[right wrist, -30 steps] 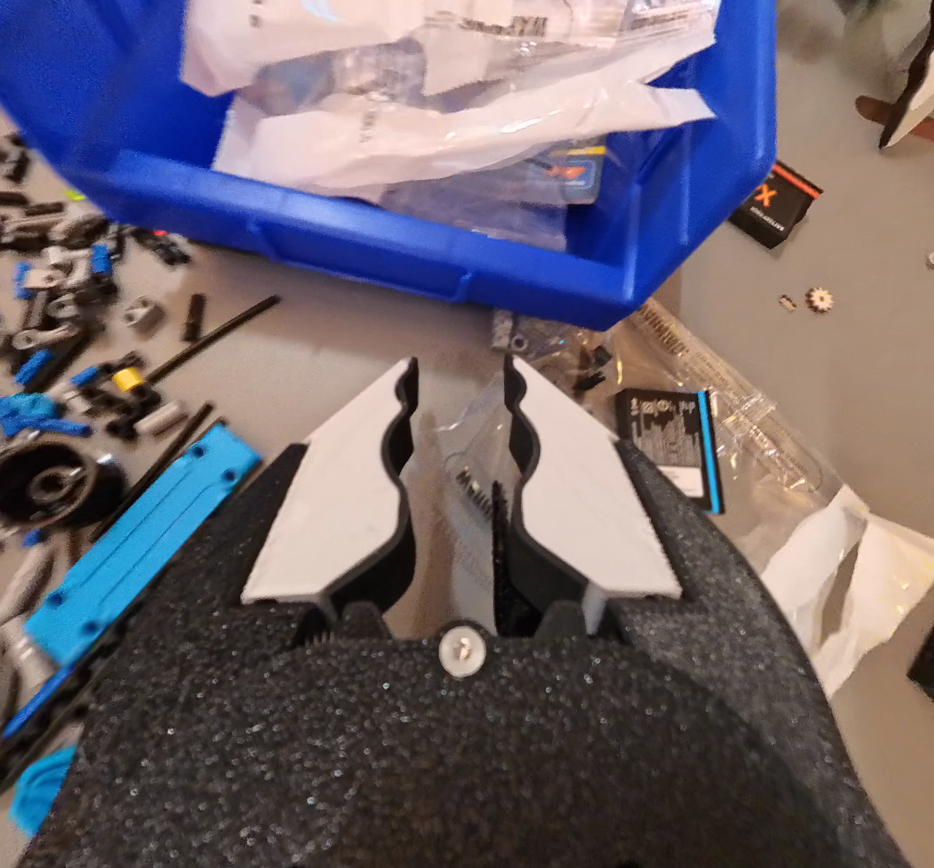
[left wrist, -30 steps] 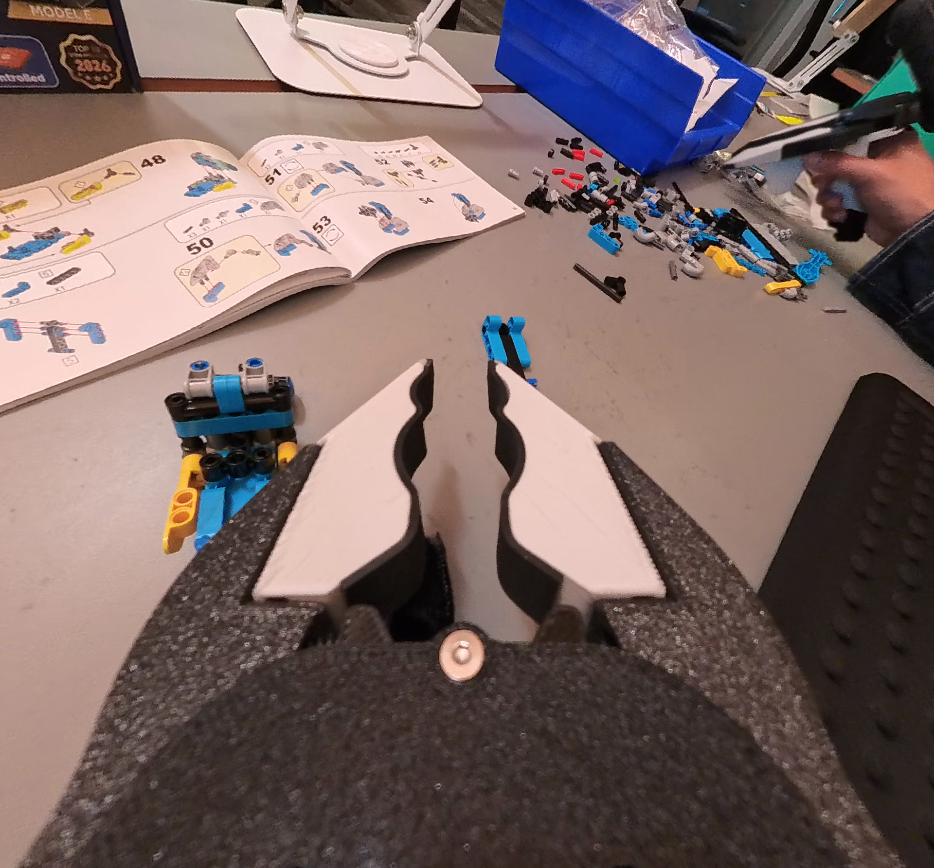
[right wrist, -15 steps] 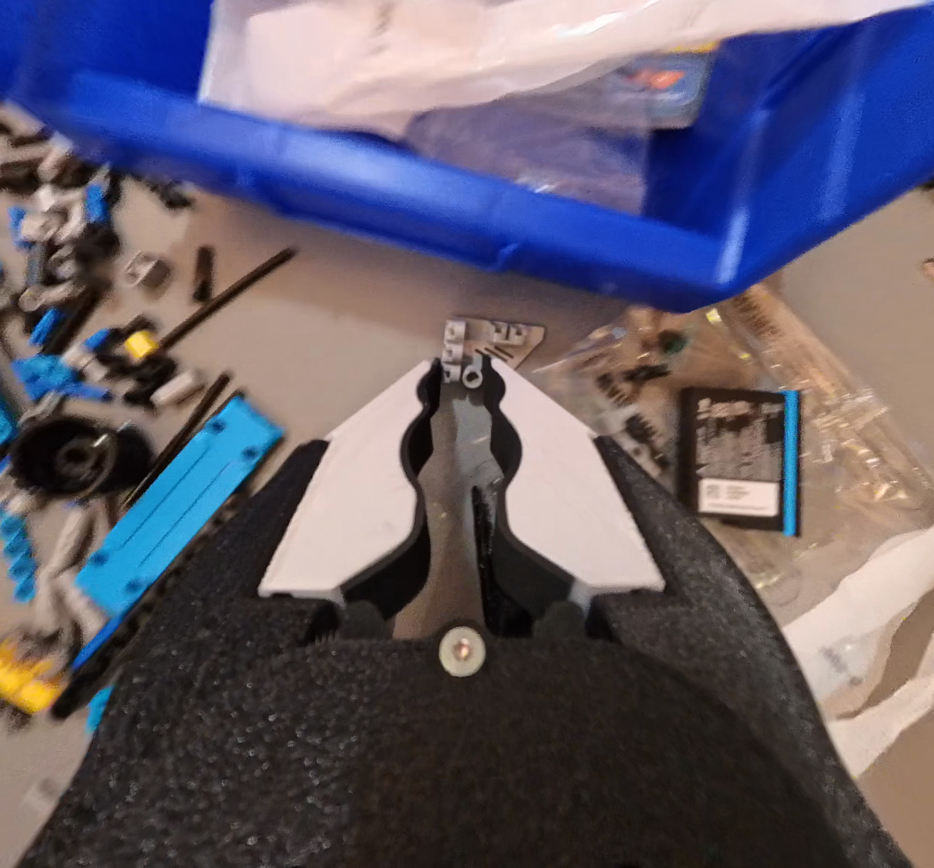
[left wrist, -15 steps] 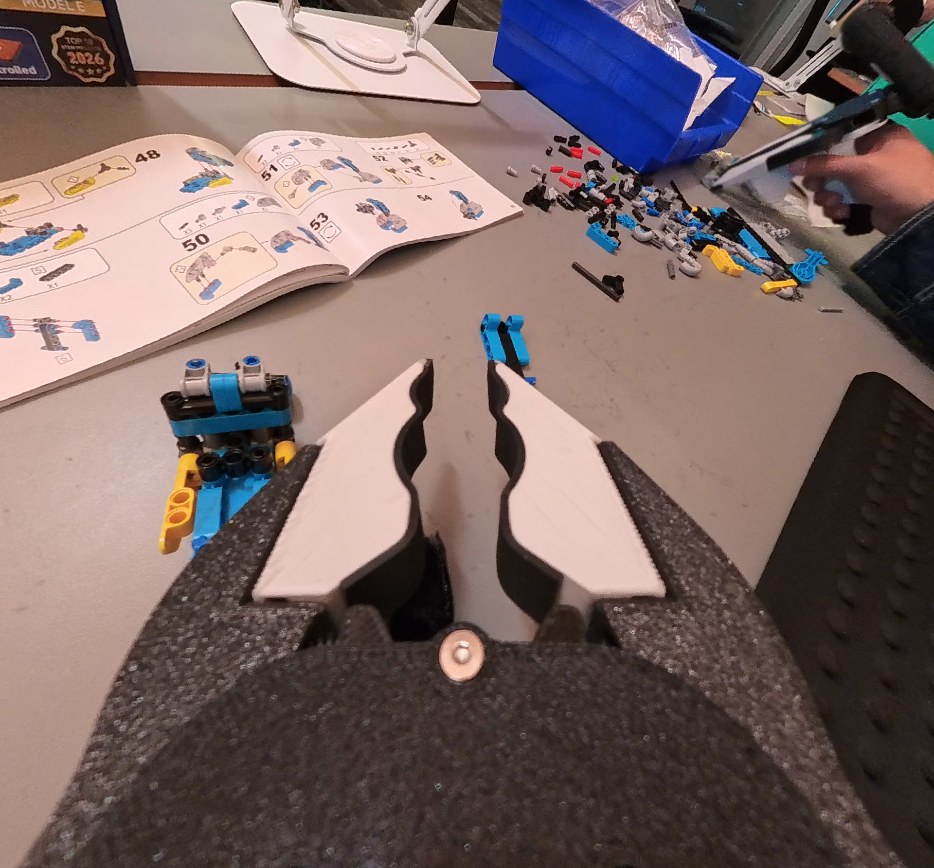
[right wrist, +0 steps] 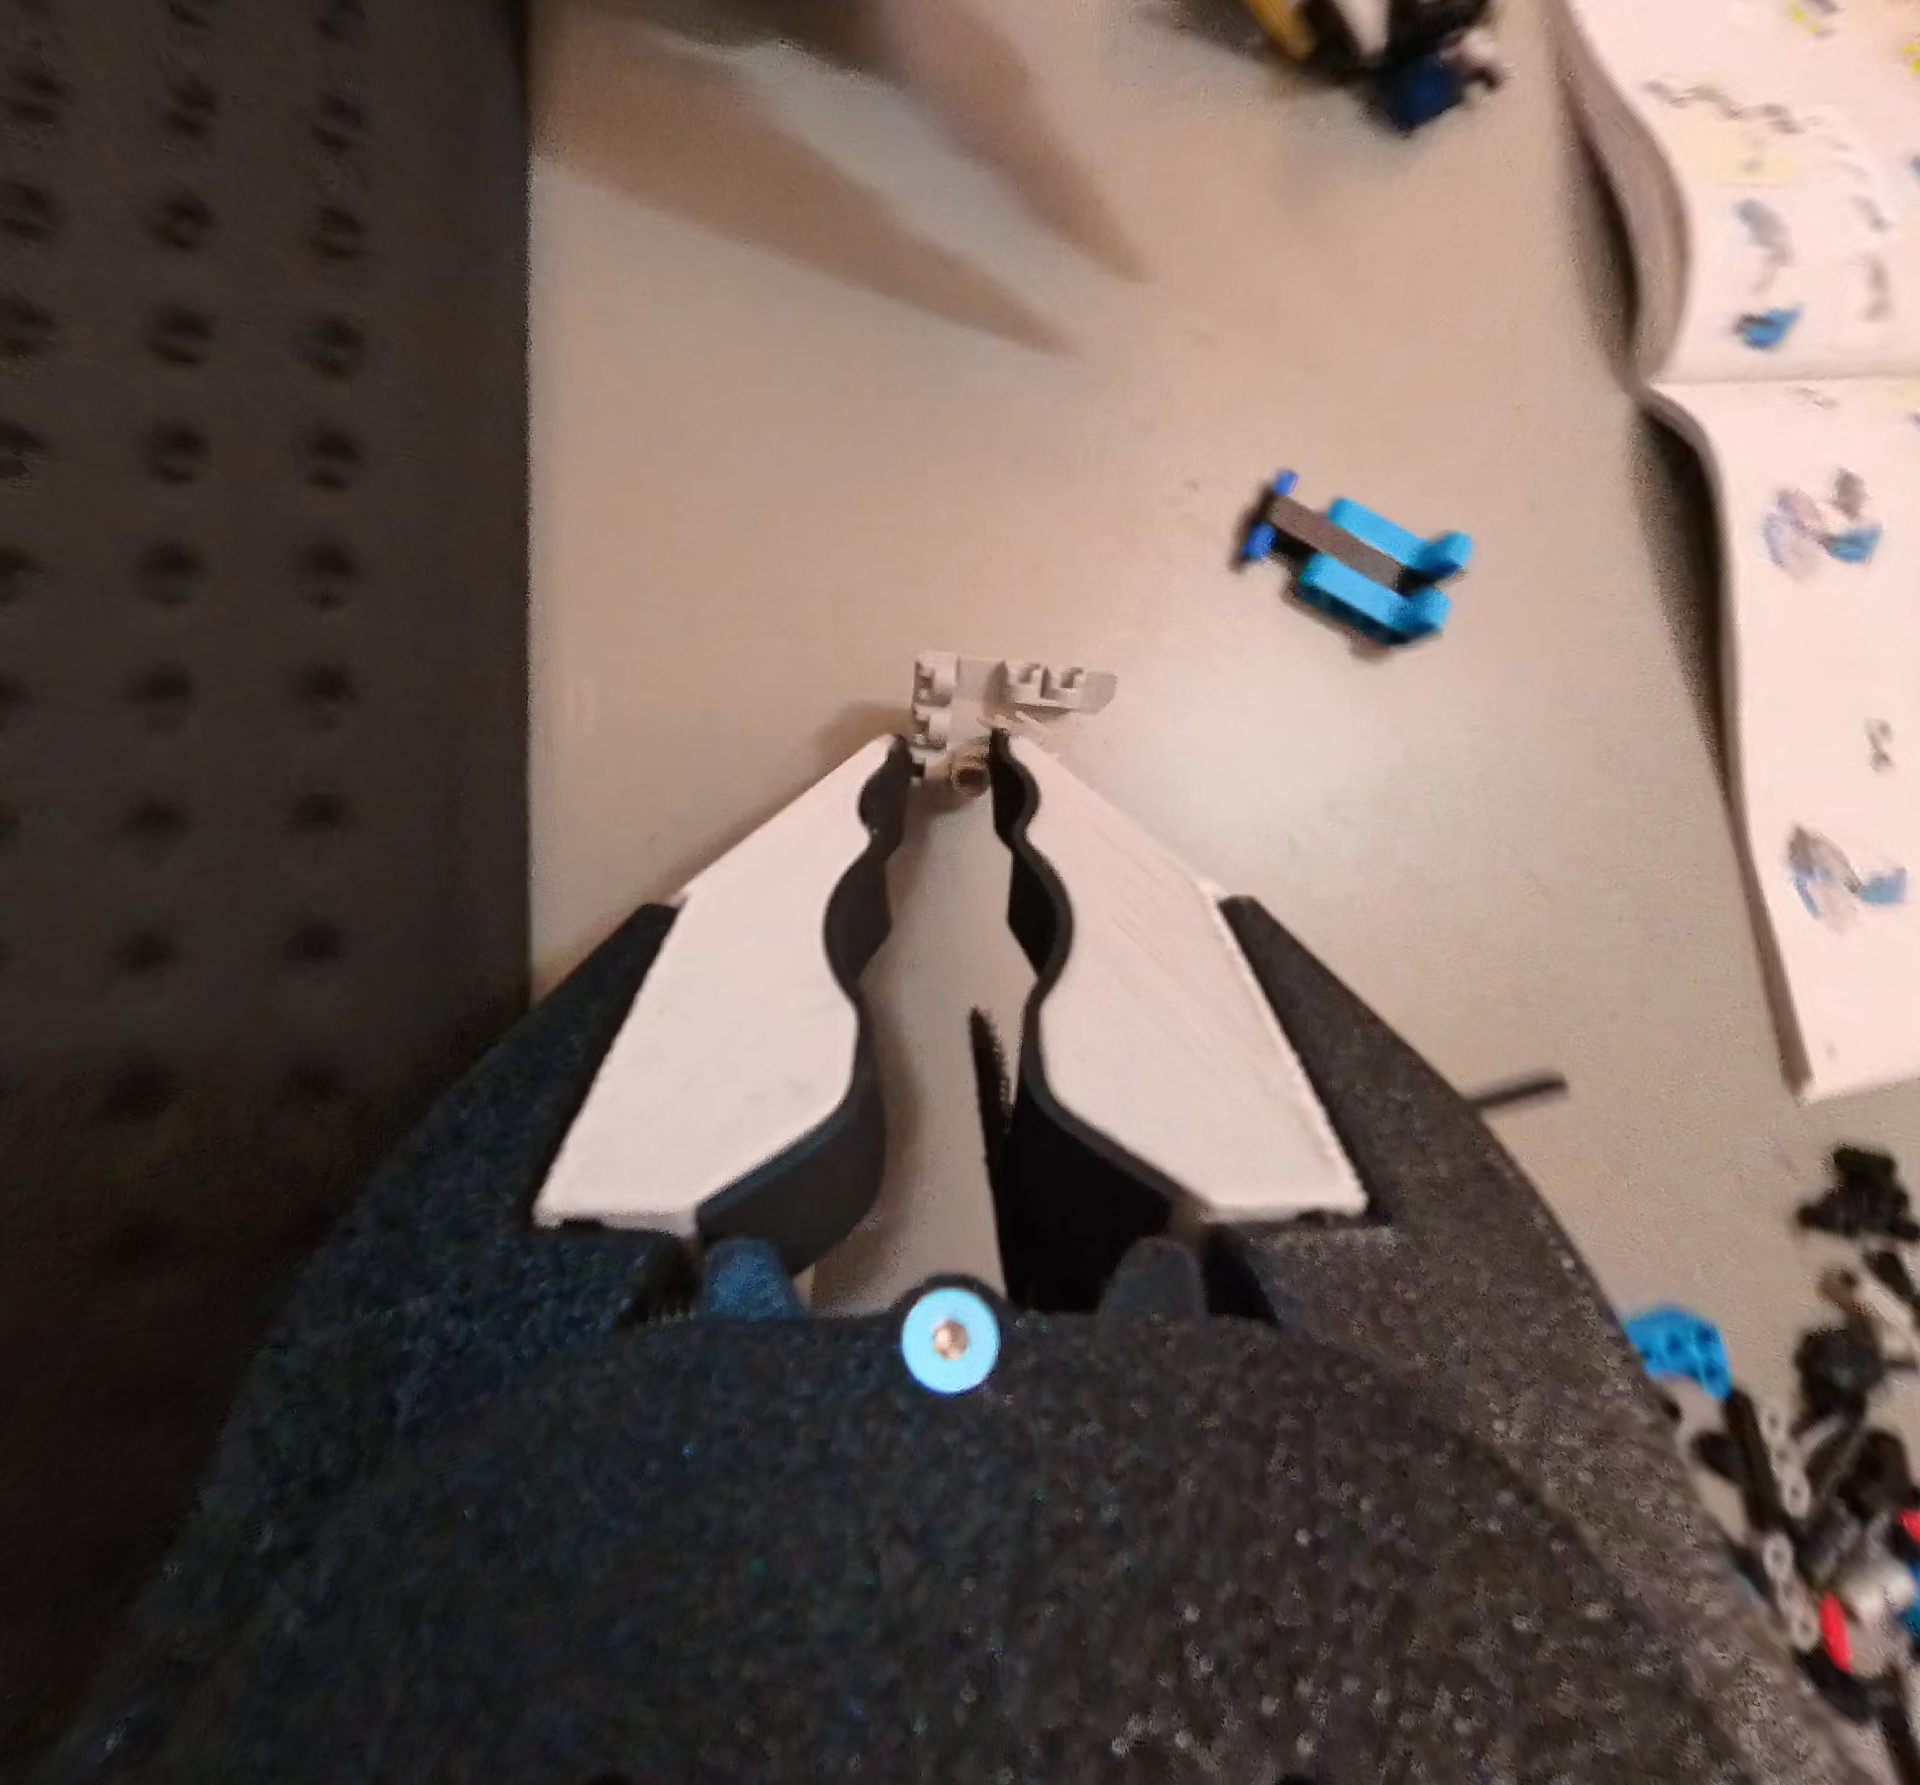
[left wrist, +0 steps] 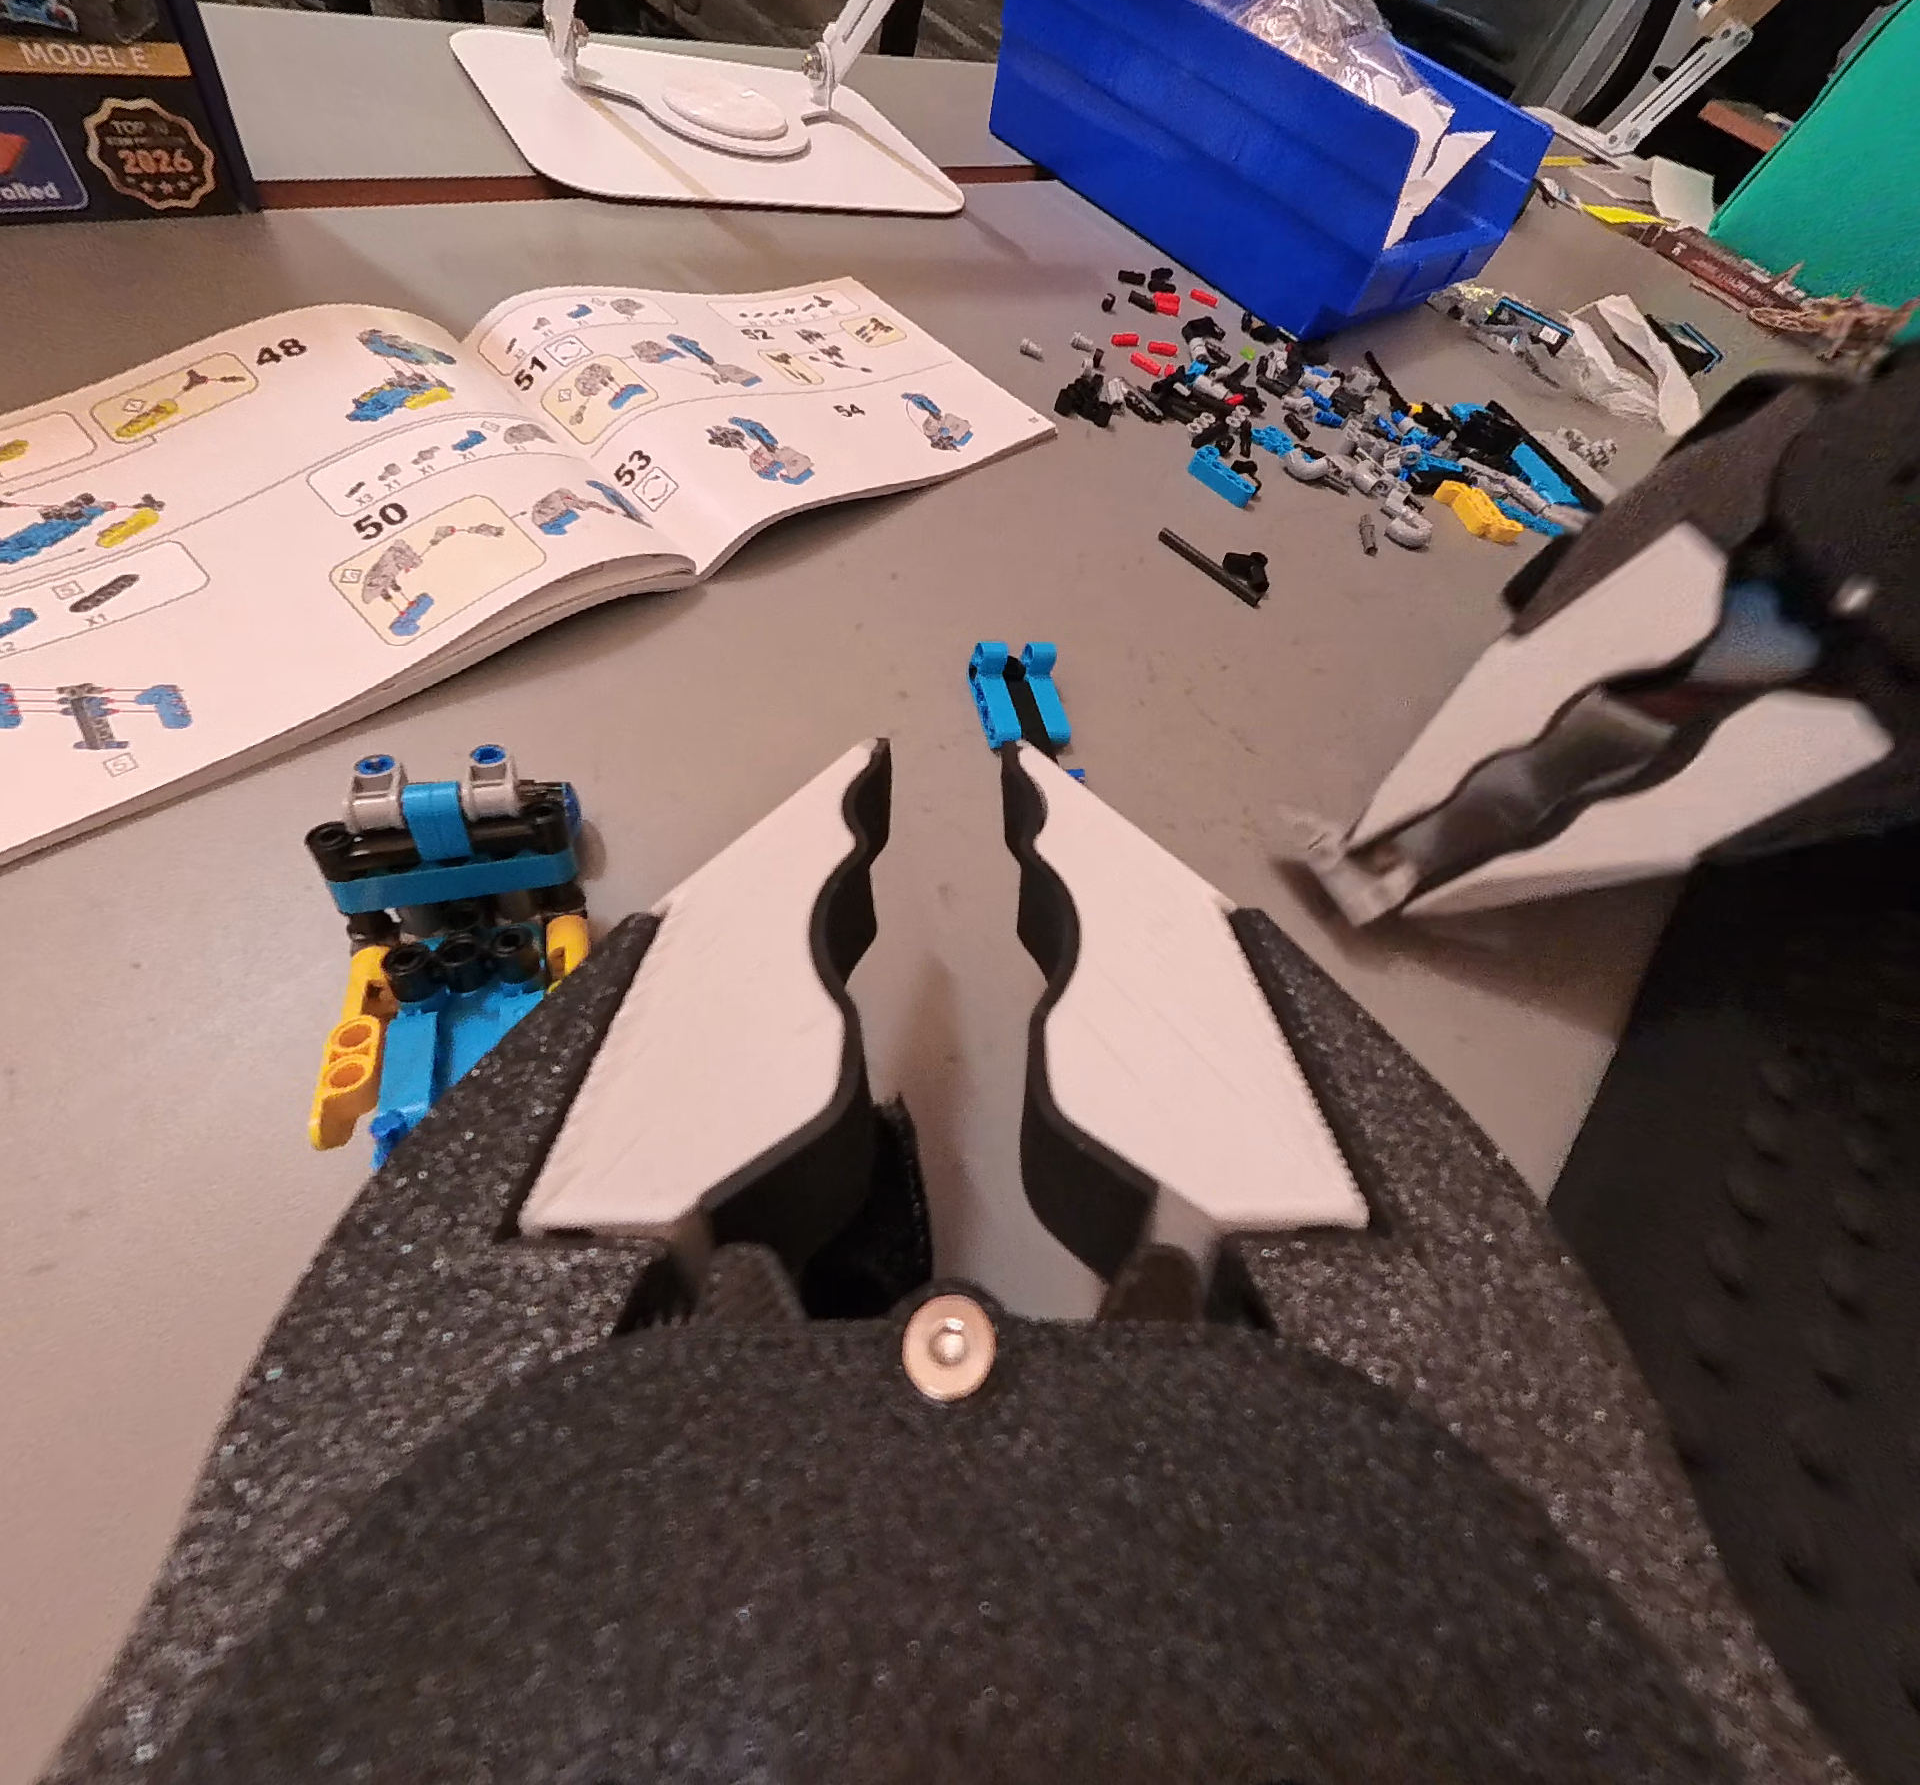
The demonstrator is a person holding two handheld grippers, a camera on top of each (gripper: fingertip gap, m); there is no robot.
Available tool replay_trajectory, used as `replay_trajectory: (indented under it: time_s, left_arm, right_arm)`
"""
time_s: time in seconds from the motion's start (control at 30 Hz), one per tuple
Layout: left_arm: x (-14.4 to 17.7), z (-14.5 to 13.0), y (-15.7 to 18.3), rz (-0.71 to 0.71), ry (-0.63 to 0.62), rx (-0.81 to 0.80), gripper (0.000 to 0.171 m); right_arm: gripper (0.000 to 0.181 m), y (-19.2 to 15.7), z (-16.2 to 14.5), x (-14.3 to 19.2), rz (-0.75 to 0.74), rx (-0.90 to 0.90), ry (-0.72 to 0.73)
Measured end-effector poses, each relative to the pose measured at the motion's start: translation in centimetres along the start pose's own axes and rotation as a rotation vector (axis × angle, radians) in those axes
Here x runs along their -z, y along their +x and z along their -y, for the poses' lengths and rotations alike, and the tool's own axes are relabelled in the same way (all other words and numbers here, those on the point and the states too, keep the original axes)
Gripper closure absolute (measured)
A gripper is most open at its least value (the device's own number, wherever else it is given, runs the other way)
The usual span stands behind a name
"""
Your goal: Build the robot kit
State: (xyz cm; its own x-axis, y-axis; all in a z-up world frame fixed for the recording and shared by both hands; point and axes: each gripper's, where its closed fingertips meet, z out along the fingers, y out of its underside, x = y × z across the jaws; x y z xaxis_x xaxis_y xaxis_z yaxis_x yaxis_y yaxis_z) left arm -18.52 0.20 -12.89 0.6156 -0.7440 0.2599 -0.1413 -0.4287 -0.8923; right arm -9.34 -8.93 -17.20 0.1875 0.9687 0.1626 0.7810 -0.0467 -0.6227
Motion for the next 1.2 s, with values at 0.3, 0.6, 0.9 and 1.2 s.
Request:
replay_trajectory:
  time_s: [0.3, 0.6, 0.9, 1.2]
  left_arm:
    - [0.0, -0.2, 0.5, -0.022, -0.011, -0.006, 0.151]
    - [-0.5, -1.2, 1.9, -0.070, -0.069, -0.068, 0.151]
    - [-1.3, -2.9, 3.4, -0.091, -0.166, -0.196, 0.154]
    - [-0.8, -1.6, 1.9, -0.045, -0.097, -0.118, 0.154]
  right_arm:
    - [0.151, -0.4, 2.1, -1.5, 0.047, -0.143, 0.125]
    - [0.162, -2.1, 1.9, 0.0, 0.116, -0.301, 0.229]
    - [0.161, -4.4, 1.7, -2.1, 0.162, -0.190, 0.126]
    - [0.158, -0.4, 1.4, -0.5, 0.059, -0.336, 0.203]
